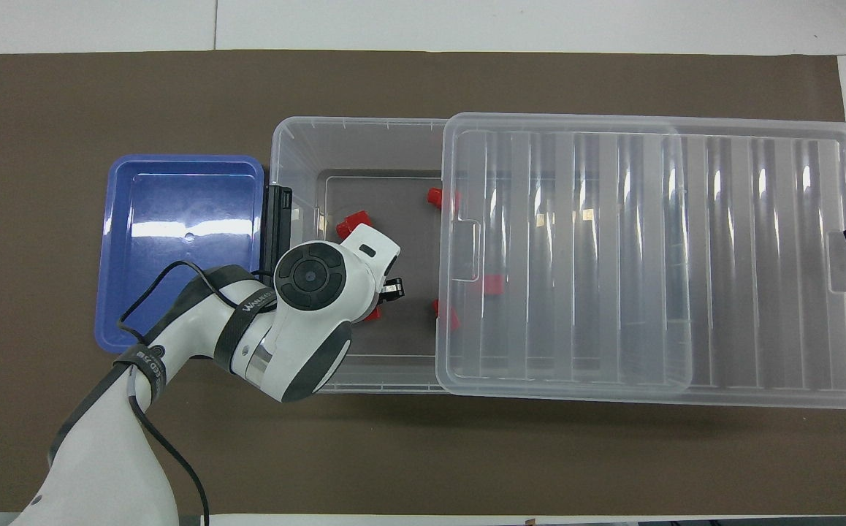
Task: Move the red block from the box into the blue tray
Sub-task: 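Lift the red block with the left gripper out of the box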
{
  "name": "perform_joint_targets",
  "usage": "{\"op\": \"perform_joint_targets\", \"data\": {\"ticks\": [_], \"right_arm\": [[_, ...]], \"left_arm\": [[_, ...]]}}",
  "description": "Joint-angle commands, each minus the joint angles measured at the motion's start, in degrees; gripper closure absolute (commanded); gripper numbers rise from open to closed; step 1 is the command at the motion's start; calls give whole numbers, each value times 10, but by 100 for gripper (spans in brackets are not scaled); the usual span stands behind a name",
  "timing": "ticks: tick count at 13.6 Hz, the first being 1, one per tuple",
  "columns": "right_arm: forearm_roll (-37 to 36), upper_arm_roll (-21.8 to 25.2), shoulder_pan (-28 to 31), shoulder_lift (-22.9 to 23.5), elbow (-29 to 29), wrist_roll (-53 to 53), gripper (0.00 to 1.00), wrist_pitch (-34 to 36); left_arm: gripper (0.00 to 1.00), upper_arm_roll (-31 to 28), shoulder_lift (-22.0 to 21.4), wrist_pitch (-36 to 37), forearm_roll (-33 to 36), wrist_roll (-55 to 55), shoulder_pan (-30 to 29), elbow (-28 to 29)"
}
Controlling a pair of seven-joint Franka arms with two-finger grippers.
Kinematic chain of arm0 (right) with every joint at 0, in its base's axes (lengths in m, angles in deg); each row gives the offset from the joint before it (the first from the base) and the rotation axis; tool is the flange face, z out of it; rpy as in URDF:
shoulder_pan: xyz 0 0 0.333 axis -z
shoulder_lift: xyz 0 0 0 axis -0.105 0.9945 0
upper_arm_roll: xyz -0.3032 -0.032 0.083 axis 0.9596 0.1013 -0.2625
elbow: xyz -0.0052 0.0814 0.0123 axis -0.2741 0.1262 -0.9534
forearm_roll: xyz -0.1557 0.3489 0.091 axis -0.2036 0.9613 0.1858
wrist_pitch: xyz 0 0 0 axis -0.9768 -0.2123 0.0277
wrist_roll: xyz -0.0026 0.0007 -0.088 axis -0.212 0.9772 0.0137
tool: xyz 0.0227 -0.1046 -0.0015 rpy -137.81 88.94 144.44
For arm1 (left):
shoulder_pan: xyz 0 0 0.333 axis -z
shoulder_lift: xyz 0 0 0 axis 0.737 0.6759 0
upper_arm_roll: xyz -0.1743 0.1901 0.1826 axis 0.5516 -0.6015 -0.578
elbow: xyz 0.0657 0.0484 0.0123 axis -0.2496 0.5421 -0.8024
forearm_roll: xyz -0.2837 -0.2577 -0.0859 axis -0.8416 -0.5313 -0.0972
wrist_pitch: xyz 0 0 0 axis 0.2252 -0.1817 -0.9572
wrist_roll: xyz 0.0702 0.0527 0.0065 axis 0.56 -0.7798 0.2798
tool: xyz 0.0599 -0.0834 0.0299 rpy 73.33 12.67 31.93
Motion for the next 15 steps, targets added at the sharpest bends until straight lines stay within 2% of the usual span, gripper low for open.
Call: {"op": "perform_joint_targets", "data": {"ticks": [1, 3, 6, 10, 12, 15], "right_arm": [[2, -18, 4, 32, -52, -30, 0, 45], [3, -34, 4, 35, -84, -45, 0, 65], [1, -40, 1, 34, -83, -53, 0, 66], [1, -40, 2, 34, -83, -53, 0, 66], [3, -41, 2, 34, -84, -69, 0, 65], [-2, -87, 1, 28, -85, -146, 0, 71]], "left_arm": [[100, -9, -48, 61, 8, -18, 4, -18], [100, -9, -77, 104, 8, -17, 2, -34], [100, -10, -108, 155, 8, -17, -4, -49], [100, -9, -161, 177, 9, -4, -41, -48], [100, -9, -174, 182, 9, 28, -68, -48], [100, -9, -174, 179, 9, 88, -115, -46]]}}
